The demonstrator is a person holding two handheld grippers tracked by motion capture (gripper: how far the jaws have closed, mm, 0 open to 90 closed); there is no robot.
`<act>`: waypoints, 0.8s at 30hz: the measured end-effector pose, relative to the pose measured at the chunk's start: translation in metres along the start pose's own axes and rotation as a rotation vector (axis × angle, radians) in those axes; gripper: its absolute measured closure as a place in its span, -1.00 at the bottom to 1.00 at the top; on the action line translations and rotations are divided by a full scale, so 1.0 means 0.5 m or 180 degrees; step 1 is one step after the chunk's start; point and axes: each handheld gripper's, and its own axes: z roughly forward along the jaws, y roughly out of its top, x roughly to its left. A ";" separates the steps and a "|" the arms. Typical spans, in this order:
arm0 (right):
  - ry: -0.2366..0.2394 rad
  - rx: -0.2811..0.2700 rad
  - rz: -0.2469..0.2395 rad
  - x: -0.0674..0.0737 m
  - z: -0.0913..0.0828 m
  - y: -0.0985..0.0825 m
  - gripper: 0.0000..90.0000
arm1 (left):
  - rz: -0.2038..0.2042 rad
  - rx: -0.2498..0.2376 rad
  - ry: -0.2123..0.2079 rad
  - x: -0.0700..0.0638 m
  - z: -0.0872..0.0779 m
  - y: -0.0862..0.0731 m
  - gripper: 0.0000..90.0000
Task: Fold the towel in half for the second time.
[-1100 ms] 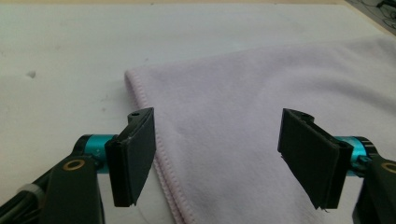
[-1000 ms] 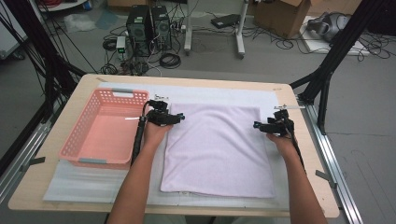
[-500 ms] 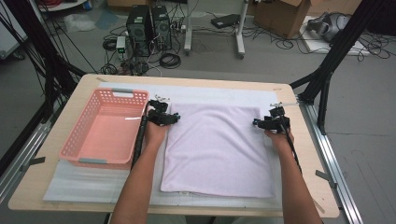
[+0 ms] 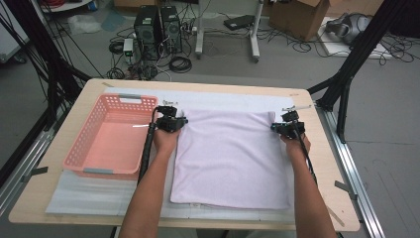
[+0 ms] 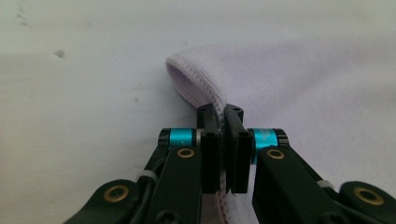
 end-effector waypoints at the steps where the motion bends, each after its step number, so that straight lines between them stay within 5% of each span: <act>1: 0.0015 -0.0102 0.0051 -0.004 -0.007 0.004 0.92 | -0.0010 -0.0081 0.0000 -0.002 -0.005 0.005 0.91; 6: -0.0023 -0.0364 0.0043 -0.004 -0.043 0.020 0.92 | -0.0060 -0.0316 -0.0069 -0.011 -0.030 0.027 0.91; 14: 0.0116 -0.0523 -0.0014 0.008 -0.094 0.007 0.92 | 0.0144 -0.0310 -0.0202 -0.043 -0.083 0.035 0.91; 16: 0.0153 -0.0546 -0.0032 0.011 -0.108 -0.002 0.92 | 0.0136 -0.0411 -0.0236 -0.054 -0.103 0.032 0.91; 24: 0.0289 -0.0601 -0.0075 0.023 -0.172 -0.030 0.92 | 0.0128 -0.0354 -0.0368 -0.067 -0.176 0.013 0.91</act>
